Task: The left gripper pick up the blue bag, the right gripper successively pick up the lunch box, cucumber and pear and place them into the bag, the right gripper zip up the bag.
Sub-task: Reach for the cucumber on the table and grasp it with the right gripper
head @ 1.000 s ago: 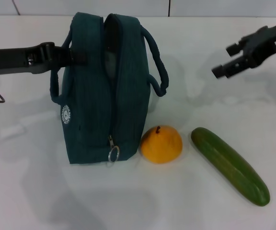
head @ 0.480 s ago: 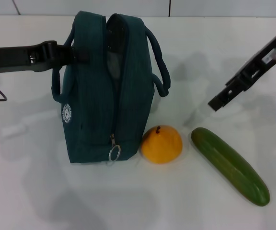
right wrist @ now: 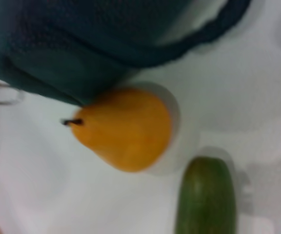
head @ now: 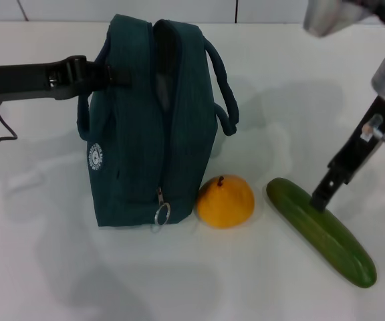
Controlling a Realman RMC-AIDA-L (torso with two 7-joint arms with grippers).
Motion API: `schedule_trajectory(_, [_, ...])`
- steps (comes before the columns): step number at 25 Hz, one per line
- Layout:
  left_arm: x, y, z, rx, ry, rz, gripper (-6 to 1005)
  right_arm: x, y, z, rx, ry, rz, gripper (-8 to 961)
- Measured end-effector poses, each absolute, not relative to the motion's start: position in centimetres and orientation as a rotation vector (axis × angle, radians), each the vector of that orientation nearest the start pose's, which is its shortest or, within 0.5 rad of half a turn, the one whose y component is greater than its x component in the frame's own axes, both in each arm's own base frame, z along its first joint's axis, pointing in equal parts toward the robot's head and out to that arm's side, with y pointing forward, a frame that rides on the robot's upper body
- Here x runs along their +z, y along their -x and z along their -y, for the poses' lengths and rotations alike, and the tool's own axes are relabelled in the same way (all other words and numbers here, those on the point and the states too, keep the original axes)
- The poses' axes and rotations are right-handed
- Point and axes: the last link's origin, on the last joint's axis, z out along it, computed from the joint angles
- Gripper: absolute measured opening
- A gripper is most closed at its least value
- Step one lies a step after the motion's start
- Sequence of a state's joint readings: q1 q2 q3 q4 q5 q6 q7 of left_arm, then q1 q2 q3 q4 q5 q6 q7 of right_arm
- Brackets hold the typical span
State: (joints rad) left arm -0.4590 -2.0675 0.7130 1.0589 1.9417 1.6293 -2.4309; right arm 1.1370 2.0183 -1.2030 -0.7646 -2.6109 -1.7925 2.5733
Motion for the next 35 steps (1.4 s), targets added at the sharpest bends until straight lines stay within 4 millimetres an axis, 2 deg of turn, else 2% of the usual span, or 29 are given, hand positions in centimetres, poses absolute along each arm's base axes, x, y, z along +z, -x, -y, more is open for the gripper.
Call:
schedule_trajectory(5, [7.2,23.8,-34.1,-0.848,2.344,1.611,52,-2.2,-11.6,-38.6,-0.937,2.727,-1.039,872])
schedule_trajectory(20, [7.2,23.6,-34.4,-0.851,2.336,1.605,52,-4.8,-11.2,-38.0,-0.960,2.761,-0.903,868])
schedule_trajectory(27, [7.2,23.5,-34.4,-0.852,2.338,1.599,52,-5.4,-11.2,-37.7,-0.969,2.770,-0.885,869])
schedule_trajectory(35, [7.2,23.5,-34.6,-0.854,2.335,1.585,52,-6.2,-12.2,-37.4,-0.999,2.765,-0.907,840])
